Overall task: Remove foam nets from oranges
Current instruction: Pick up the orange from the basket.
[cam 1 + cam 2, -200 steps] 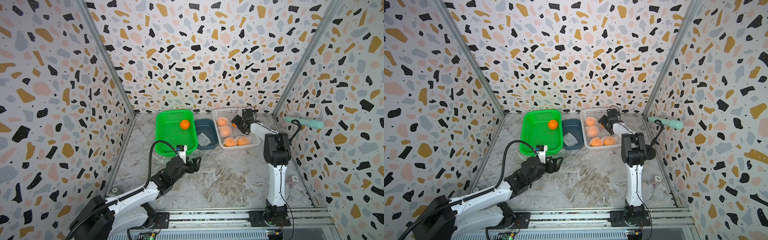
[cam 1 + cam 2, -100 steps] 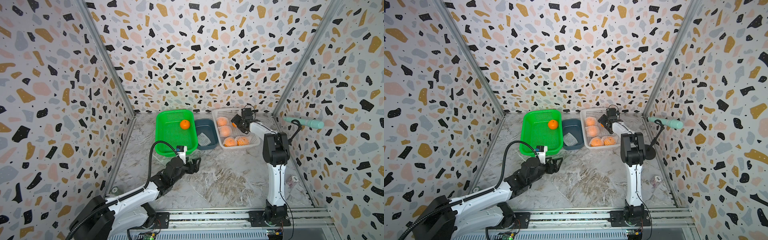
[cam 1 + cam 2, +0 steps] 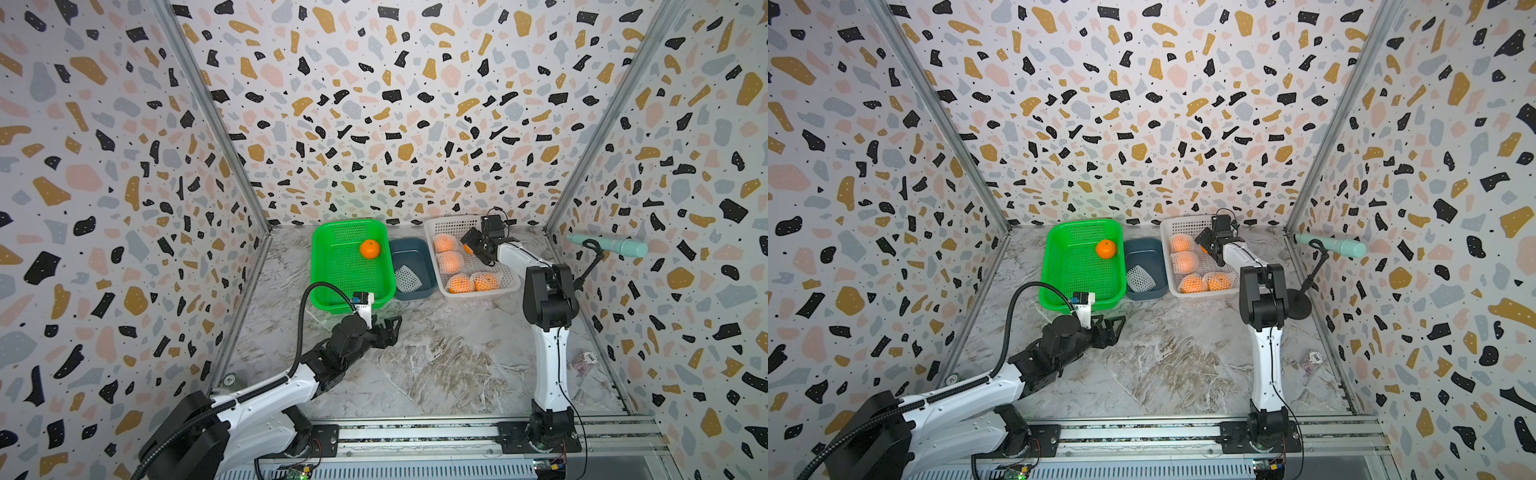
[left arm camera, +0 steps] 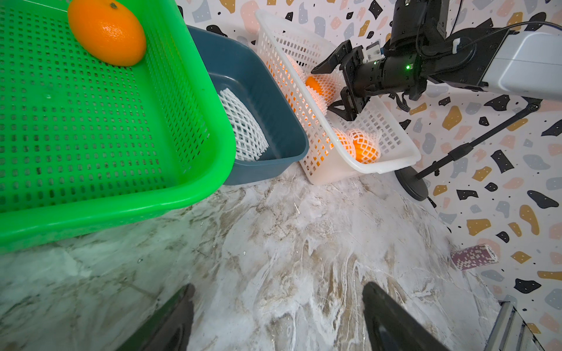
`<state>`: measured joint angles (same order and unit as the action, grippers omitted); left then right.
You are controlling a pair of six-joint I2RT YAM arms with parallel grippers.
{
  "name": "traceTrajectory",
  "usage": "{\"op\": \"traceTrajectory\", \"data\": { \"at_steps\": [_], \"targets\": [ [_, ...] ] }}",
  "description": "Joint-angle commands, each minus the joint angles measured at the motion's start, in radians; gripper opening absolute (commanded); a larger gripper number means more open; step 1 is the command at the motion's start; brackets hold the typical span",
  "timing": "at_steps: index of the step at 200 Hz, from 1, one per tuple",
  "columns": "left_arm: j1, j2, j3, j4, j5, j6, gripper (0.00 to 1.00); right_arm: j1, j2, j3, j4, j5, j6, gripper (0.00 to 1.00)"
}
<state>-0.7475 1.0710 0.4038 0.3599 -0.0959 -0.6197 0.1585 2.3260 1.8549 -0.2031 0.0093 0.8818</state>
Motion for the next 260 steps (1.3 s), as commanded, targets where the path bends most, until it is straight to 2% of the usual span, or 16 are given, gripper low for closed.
{"op": "traceTrajectory", "data": {
  "at_steps": [1,58,107,165,260],
  "targets": [
    [-0.004,0.002,-0.005,0.021,-0.007,0.020,0.88,0.011,0.011,0.067,-0.071,0.059,0.002,0.92],
    [-0.004,0.015,-0.005,0.027,-0.004,0.024,0.88,0.026,0.075,0.175,-0.161,0.117,-0.009,0.92],
    [-0.004,0.030,-0.002,0.032,0.001,0.028,0.88,0.024,0.114,0.226,-0.194,0.103,-0.015,0.93],
    [-0.004,0.035,-0.003,0.037,0.005,0.027,0.88,0.023,0.113,0.218,-0.192,0.097,-0.015,0.90],
    [-0.004,0.037,-0.009,0.036,0.010,0.030,0.88,0.003,0.117,0.213,-0.185,0.067,0.004,0.94]
  ]
}}
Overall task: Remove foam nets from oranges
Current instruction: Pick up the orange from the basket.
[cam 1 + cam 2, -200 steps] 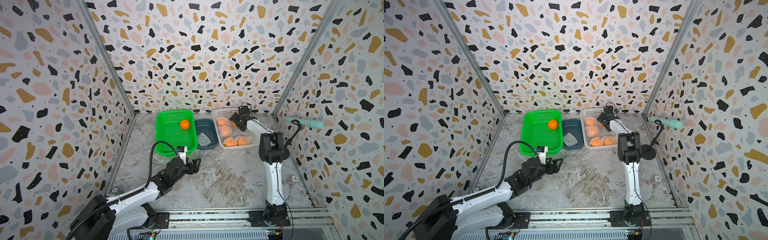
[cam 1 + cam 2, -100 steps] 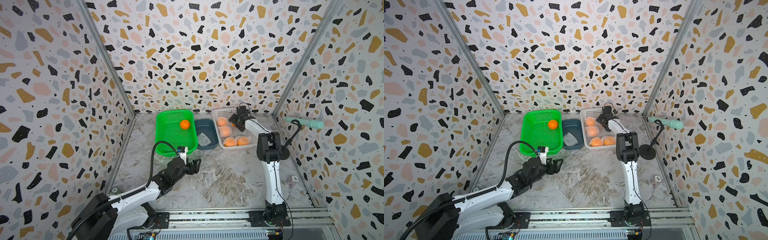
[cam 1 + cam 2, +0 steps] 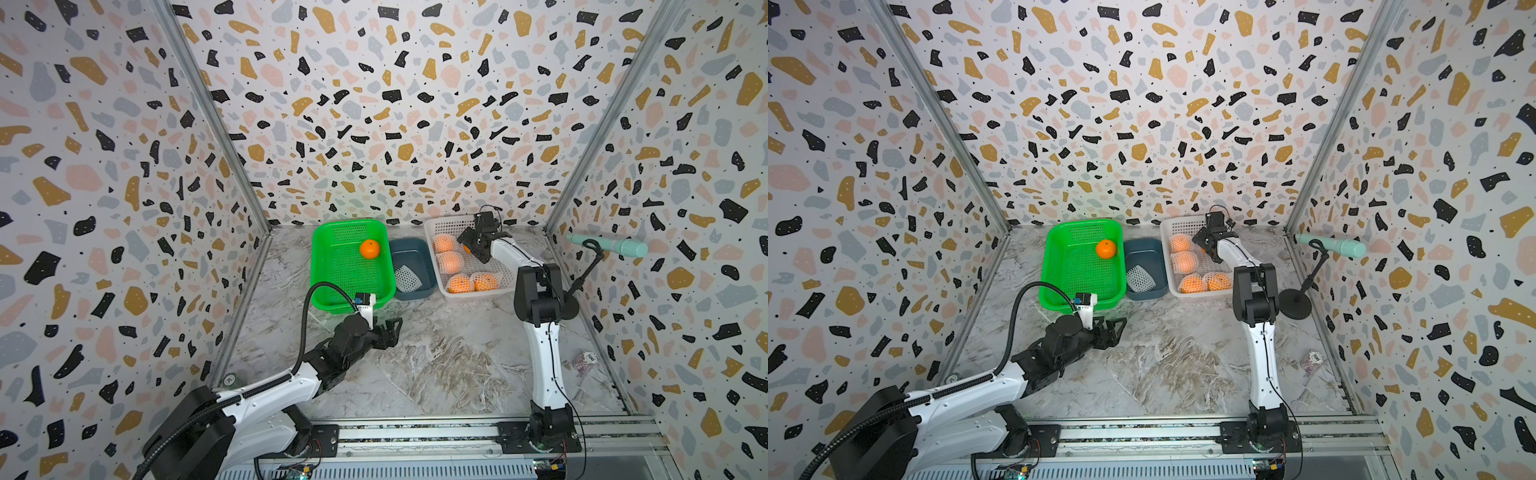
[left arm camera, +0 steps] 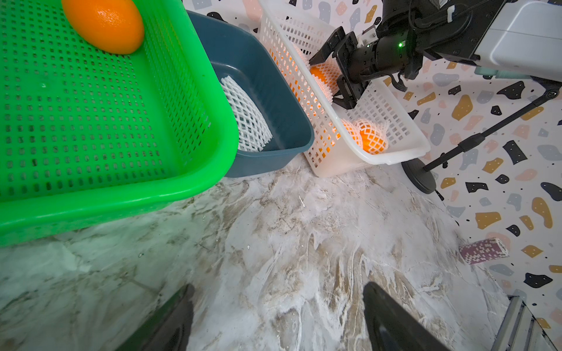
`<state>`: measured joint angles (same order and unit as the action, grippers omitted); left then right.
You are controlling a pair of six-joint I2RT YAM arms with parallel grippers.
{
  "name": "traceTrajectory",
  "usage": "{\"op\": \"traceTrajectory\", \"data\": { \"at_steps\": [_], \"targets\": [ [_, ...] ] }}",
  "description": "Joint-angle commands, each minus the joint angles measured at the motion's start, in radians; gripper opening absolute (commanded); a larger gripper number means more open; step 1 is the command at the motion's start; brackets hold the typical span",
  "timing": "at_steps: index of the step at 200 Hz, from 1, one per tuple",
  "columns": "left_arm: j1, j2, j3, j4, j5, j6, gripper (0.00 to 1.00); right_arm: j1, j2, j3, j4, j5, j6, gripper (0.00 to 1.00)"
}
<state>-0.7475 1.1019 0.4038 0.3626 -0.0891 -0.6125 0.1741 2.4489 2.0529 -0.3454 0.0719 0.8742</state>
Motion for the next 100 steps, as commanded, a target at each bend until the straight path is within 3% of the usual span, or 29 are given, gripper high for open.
{"op": "traceTrajectory", "data": {
  "at_steps": [1,57,100],
  "targets": [
    [-0.004,0.007,-0.008,0.033,0.003,0.022,0.88,-0.013,-0.006,0.015,-0.043,0.004,0.011,0.94],
    [-0.004,0.000,-0.010,0.030,0.005,0.021,0.88,-0.013,-0.038,-0.056,0.018,-0.011,0.005,0.83],
    [-0.004,-0.004,-0.008,0.030,0.007,0.022,0.88,-0.004,-0.069,-0.087,0.043,-0.012,-0.045,0.82]
  ]
}}
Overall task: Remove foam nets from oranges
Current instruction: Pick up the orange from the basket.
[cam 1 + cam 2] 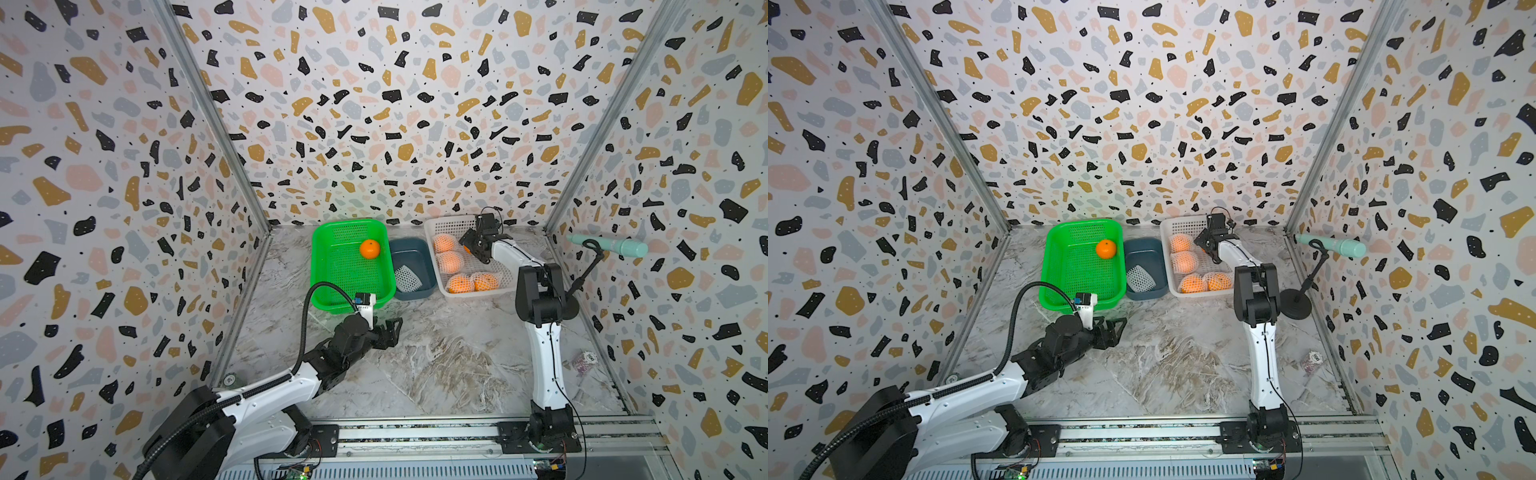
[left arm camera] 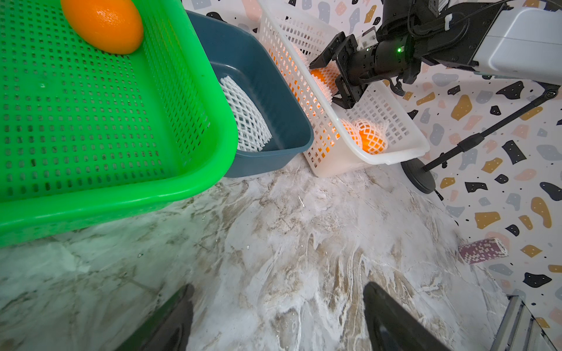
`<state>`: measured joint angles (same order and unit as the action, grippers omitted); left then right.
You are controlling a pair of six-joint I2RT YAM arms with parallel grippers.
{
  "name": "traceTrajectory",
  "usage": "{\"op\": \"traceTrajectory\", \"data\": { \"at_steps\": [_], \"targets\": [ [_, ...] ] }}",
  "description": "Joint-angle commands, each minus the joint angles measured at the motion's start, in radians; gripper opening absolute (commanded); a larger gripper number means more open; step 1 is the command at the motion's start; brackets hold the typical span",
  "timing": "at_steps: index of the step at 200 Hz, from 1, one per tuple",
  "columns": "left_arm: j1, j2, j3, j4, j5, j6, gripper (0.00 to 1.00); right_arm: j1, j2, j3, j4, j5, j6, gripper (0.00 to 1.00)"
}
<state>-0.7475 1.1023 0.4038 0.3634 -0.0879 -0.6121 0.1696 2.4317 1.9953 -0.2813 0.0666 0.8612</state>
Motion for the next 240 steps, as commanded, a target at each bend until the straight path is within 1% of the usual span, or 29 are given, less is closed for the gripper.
{"op": "traceTrajectory", "data": {
  "at_steps": [1,74,118,203,240],
  "targets": [
    [-0.004,-0.004,-0.008,0.029,0.006,0.021,0.88,0.000,-0.053,-0.031,-0.020,-0.005,-0.035,0.82],
    [-0.004,-0.009,-0.002,0.026,0.009,0.020,0.88,0.006,-0.103,-0.052,0.002,-0.039,-0.112,0.82],
    [-0.004,-0.010,0.004,0.020,0.012,0.021,0.88,0.006,-0.122,-0.052,0.007,-0.062,-0.128,0.82],
    [-0.004,-0.018,0.004,0.020,0.011,0.021,0.88,0.011,-0.184,-0.056,0.001,-0.056,-0.163,0.82],
    [-0.004,-0.011,0.007,0.025,0.016,0.021,0.88,0.012,-0.210,-0.069,-0.006,-0.074,-0.183,0.82]
  ]
}}
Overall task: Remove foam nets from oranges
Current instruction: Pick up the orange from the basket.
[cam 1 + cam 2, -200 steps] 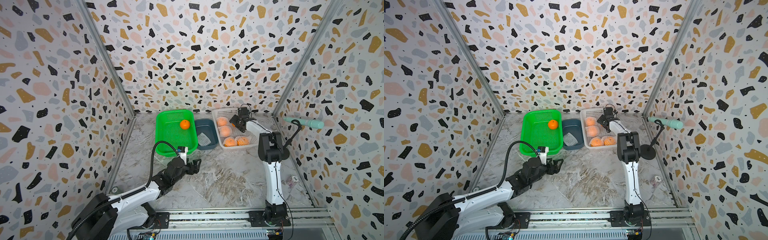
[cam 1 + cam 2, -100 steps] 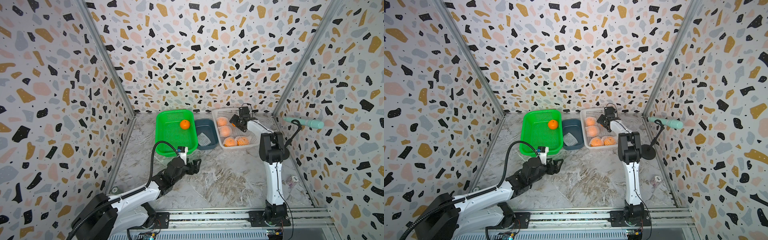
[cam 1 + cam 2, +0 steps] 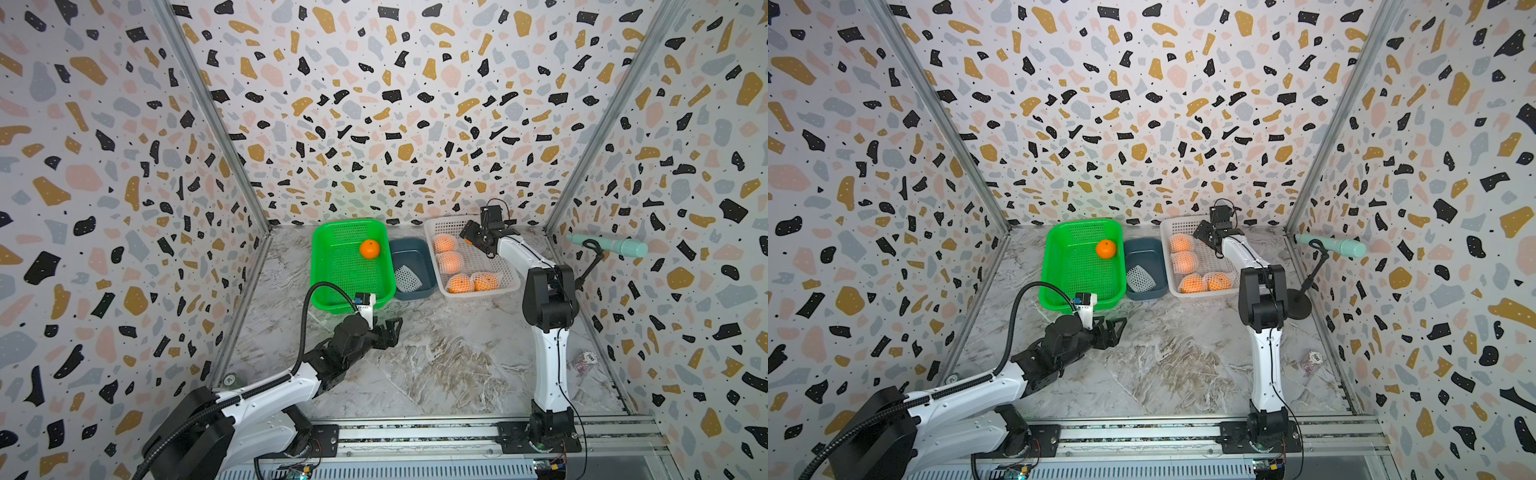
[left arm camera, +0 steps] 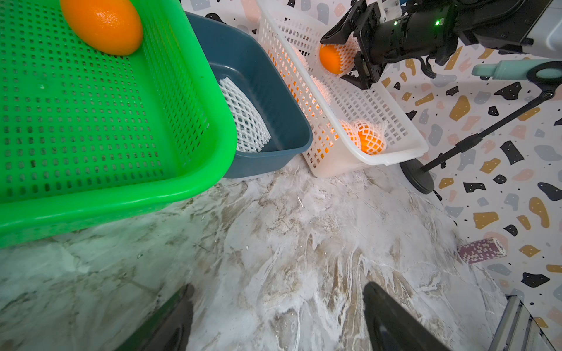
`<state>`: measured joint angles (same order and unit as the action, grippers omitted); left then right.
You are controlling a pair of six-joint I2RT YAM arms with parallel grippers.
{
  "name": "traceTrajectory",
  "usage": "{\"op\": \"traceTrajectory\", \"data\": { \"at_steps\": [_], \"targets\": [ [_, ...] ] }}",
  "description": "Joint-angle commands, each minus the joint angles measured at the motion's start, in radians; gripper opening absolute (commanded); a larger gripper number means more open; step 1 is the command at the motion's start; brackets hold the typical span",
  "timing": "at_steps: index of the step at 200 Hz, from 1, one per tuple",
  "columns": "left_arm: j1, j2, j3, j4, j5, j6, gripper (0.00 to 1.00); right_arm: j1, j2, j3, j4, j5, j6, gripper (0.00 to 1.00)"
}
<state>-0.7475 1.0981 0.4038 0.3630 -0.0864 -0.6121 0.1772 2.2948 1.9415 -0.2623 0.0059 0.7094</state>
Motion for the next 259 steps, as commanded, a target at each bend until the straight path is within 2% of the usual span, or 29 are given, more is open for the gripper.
{"op": "traceTrajectory", "data": {
  "at_steps": [1,124,259],
  "targets": [
    [-0.004,-0.006,0.007,0.025,0.014,0.021,0.88,0.004,-0.073,-0.017,-0.024,-0.014,-0.032,0.82],
    [-0.004,0.000,0.016,0.027,0.021,0.020,0.88,0.009,-0.242,-0.271,0.055,-0.101,-0.161,0.82],
    [-0.004,0.005,0.035,0.013,0.019,0.034,0.88,0.003,-0.433,-0.436,0.061,-0.205,-0.272,0.83]
  ]
}}
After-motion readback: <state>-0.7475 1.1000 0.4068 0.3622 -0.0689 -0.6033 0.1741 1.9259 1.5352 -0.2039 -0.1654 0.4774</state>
